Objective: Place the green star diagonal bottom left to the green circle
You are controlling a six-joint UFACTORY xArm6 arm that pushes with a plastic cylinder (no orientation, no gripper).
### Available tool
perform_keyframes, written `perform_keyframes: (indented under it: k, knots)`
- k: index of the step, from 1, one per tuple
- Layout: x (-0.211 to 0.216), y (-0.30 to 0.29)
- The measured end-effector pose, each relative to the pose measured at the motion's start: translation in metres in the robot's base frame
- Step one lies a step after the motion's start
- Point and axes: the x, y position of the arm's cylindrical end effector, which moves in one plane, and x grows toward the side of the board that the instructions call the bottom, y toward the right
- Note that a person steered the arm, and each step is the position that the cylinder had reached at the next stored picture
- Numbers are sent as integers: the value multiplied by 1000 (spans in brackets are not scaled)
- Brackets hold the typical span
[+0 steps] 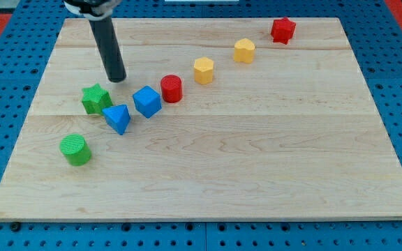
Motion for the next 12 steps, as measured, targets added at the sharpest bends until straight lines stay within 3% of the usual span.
perform_keyframes:
  k: [4, 8, 11, 12]
  knots:
    - [73, -89]
    - [161, -99]
    - [175, -34]
    - [189, 23]
